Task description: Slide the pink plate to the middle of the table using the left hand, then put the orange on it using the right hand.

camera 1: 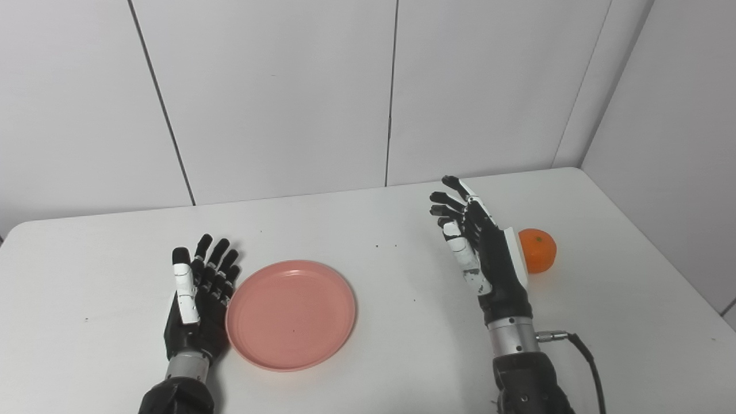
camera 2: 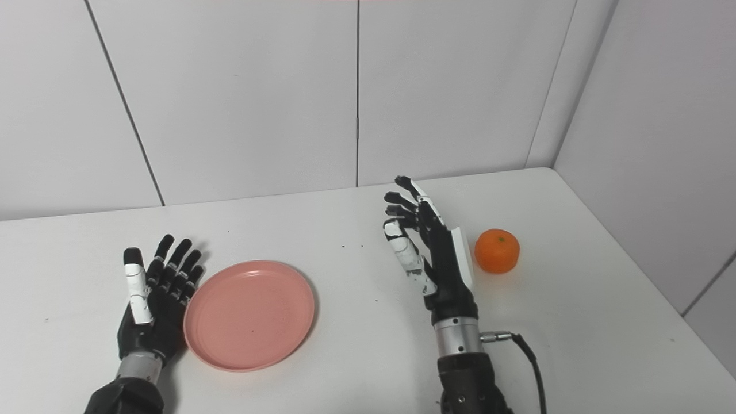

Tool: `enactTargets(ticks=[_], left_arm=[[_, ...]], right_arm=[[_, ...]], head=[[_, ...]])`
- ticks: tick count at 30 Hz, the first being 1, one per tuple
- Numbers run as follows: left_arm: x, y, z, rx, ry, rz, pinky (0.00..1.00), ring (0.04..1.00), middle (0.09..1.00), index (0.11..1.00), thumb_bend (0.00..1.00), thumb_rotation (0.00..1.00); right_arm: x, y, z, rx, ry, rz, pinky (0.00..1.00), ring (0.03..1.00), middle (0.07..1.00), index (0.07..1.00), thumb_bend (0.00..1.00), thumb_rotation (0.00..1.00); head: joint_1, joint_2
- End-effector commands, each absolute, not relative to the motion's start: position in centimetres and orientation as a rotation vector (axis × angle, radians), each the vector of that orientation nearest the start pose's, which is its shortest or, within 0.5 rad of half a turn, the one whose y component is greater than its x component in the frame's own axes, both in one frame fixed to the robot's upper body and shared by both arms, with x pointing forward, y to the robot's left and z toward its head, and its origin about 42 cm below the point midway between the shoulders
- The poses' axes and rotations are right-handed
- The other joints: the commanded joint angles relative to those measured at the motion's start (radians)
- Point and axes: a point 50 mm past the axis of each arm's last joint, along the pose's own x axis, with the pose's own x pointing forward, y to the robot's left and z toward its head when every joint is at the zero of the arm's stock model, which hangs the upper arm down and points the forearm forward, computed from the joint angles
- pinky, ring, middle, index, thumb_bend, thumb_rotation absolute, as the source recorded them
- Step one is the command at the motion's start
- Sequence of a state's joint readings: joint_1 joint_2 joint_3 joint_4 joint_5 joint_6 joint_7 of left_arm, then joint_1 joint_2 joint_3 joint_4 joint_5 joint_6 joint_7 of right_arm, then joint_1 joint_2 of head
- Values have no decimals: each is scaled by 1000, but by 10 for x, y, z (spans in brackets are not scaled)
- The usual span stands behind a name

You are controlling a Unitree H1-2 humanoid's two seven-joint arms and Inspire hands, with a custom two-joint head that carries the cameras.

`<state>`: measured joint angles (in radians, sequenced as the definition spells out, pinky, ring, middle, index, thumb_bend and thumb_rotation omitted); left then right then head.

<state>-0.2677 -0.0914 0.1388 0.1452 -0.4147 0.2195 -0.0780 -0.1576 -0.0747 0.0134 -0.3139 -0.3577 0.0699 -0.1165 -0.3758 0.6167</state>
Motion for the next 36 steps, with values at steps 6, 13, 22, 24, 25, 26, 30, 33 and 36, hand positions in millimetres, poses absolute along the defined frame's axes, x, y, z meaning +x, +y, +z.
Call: enactTargets(ticks=[6,13,22,24,25,26,30,33,36], left_arm=[[344,183,80,-530,275,-58,1000,951,938,958,899,852],[345,181,80,-530,276,-55,1000,953,936,951,901,846],[345,180,79,-531,282,-50,1000,945,933,948,905,843],[345,180,79,-528,282,-53,1000,942,934,950,907,847],[345,179,79,-528,282,-53,1000,943,935,953,903,850],[345,179,79,-530,283,-52,1000,943,935,953,903,851],[345,180,79,-530,283,-53,1000,942,930,951,906,846],[345,180,80,-530,283,-53,1000,940,929,949,905,845],[345,180,80,-532,284,-55,1000,942,932,949,901,845]], right_arm=[[334,-240,257,-649,-489,-176,697,751,746,720,837,1000],[347,-257,272,-985,-515,-225,615,692,748,739,855,1000],[361,-293,270,-1259,-428,-266,681,726,753,761,856,974],[364,-300,265,-1299,-402,-271,708,731,751,759,855,968],[365,-304,263,-1319,-389,-275,724,733,749,757,852,966],[366,-307,261,-1338,-377,-280,726,734,748,757,852,966],[371,-315,255,-1403,-340,-306,764,741,752,744,840,957],[377,-325,249,-1442,-298,-329,769,739,756,741,834,946],[383,-335,244,-1463,-261,-342,766,736,758,740,839,945]], head=[[1,1],[2,1],[3,0],[4,0],[5,0],[5,0],[5,0],[7,1],[9,2]])
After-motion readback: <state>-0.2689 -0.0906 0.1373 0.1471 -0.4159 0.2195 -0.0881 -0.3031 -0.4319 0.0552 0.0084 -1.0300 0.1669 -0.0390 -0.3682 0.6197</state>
